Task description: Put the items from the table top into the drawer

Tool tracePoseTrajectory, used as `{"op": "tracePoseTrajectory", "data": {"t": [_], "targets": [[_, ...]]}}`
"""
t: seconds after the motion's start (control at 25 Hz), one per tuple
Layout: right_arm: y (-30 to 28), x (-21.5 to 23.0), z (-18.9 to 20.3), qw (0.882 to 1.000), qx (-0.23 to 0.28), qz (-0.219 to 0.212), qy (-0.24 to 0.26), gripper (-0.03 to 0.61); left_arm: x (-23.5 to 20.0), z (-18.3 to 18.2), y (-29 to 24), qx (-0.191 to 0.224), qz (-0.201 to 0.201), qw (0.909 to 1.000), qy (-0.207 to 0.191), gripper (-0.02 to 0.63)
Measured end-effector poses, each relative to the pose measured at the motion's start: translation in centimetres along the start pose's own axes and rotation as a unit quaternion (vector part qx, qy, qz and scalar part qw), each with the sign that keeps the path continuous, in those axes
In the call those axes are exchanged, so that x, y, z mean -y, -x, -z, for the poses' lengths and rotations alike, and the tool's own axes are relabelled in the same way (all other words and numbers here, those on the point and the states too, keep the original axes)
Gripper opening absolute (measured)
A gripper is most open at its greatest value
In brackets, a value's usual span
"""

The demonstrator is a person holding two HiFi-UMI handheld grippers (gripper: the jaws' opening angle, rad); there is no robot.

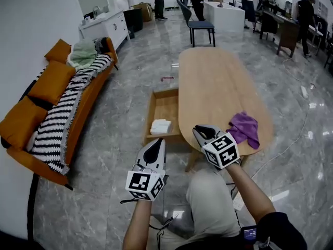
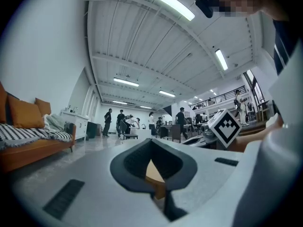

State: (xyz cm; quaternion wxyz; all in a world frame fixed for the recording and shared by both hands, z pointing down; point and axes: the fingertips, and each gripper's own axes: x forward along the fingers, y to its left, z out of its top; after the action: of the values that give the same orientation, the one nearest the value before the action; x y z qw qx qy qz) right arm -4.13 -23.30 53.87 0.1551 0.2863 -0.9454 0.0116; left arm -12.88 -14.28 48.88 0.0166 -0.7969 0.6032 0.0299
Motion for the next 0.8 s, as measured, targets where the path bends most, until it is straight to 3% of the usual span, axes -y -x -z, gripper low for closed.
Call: {"op": "tracePoseTrajectory", "data": {"t": [0.12, 0.24, 0.8], "targets": [[1.5, 1.9, 1.1, 1.000, -0.006, 0.022, -0.011, 0.035, 1.4, 0.3, -1.0, -0.001, 0.018, 0.9998, 0.003, 0.005], [2.6, 3.7, 2.1, 0.999, -0.013, 0.041, -0.023, 0.096, 2.4, 0.4, -2.0, -0.002, 0.032, 0.9995, -0.002, 0.005], [6.1, 11.4, 6.4, 0.989, -0.059, 0.127, -0.051, 0.225, 6.0, 1.2, -7.0, -0.008, 0.088, 0.9961, 0.002, 0.005]]}}
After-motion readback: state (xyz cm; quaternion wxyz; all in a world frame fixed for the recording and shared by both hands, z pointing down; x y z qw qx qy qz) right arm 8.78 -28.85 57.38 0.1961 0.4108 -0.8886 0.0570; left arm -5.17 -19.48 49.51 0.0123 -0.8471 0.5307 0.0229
